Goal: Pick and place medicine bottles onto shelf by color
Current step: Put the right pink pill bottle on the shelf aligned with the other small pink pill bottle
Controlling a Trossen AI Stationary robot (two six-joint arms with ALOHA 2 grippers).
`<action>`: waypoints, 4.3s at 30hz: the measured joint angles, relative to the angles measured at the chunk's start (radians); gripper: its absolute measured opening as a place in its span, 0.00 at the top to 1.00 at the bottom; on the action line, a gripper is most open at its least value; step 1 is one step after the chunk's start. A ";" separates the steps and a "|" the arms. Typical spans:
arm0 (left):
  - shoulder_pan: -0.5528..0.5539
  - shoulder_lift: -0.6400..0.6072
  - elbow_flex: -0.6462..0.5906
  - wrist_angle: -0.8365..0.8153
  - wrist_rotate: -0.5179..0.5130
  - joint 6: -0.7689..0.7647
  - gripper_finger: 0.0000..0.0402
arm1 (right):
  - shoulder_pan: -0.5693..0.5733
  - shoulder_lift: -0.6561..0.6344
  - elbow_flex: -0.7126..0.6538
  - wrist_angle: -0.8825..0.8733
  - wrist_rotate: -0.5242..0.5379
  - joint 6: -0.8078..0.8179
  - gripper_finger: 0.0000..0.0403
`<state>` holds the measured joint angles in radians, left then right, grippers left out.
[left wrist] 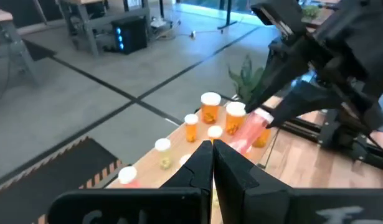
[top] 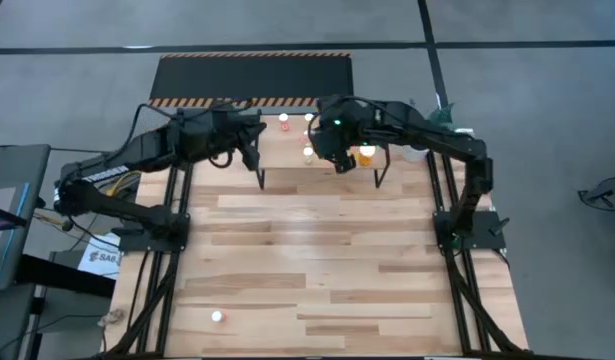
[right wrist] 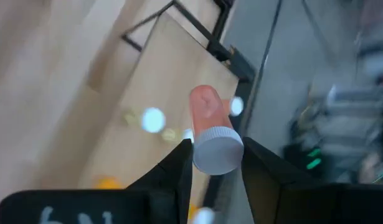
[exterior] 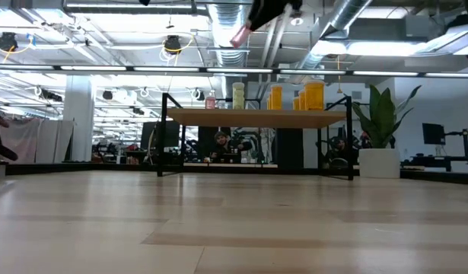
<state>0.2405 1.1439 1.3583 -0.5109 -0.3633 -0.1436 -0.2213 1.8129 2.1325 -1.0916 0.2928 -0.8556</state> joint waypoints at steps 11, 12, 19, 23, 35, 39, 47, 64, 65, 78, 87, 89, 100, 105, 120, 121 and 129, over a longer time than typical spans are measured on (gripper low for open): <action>0.123 0.000 0.005 -0.025 0.018 -0.015 1.00 | -0.051 0.167 0.002 0.134 -0.003 -0.585 0.67; 0.131 0.000 0.005 -0.024 0.018 -0.026 1.00 | -0.054 0.175 0.002 0.143 -0.002 -0.617 0.67; 0.167 0.000 0.005 -0.047 0.017 -0.035 1.00 | -0.082 0.188 0.002 0.161 -0.081 -0.686 0.67; 0.185 0.000 0.001 -0.065 0.016 -0.036 1.00 | -0.101 0.188 0.002 0.145 -0.112 -0.683 0.67; 0.186 0.003 -0.004 -0.090 0.045 -0.037 1.00 | -0.073 0.175 0.002 0.126 -0.112 -0.695 0.67; 0.186 0.003 -0.004 -0.123 0.070 -0.037 1.00 | -0.043 0.176 0.002 0.092 -0.111 -0.698 0.67; 0.186 0.003 -0.004 -0.272 0.179 -0.022 1.00 | -0.007 0.176 0.002 0.088 -0.084 -0.730 0.67; 0.321 0.012 -0.355 0.137 0.609 0.212 0.80 | 0.035 0.157 0.002 0.065 -0.029 -0.742 0.67; 0.318 0.023 -0.363 0.179 0.652 0.213 0.75 | 0.038 0.151 0.002 0.058 -0.030 -0.742 0.67; 0.237 0.132 -0.354 0.377 0.628 0.199 0.29 | 0.043 0.127 0.001 0.062 -0.030 -0.742 0.67; 0.204 0.188 -0.353 0.471 0.643 0.218 0.35 | 0.042 0.127 0.001 0.079 -0.032 -0.741 0.67; 0.204 0.186 -0.353 0.475 0.639 0.229 0.38 | 0.042 0.127 0.001 0.079 -0.032 -0.740 0.67; 0.204 0.180 -0.353 0.442 0.636 0.245 0.63 | 0.042 0.128 0.001 0.078 -0.033 -0.740 0.67; 0.205 0.180 -0.353 0.431 0.636 0.245 0.70 | 0.043 0.129 0.001 0.077 -0.035 -0.740 0.67; 0.205 0.180 -0.353 0.433 0.636 0.246 0.80 | 0.042 0.129 0.001 0.079 -0.033 -0.741 0.65; 0.205 0.180 -0.353 0.434 0.632 0.246 0.80 | 0.042 0.129 0.001 0.079 -0.033 -0.739 0.64; 0.205 0.180 -0.353 0.470 0.562 0.239 0.80 | 0.042 0.129 0.001 0.130 -0.085 -0.546 0.48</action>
<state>0.4457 1.3235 1.0058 -0.0410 0.1984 0.0950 -0.1791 1.9419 2.1338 -0.9615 0.2080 -1.4017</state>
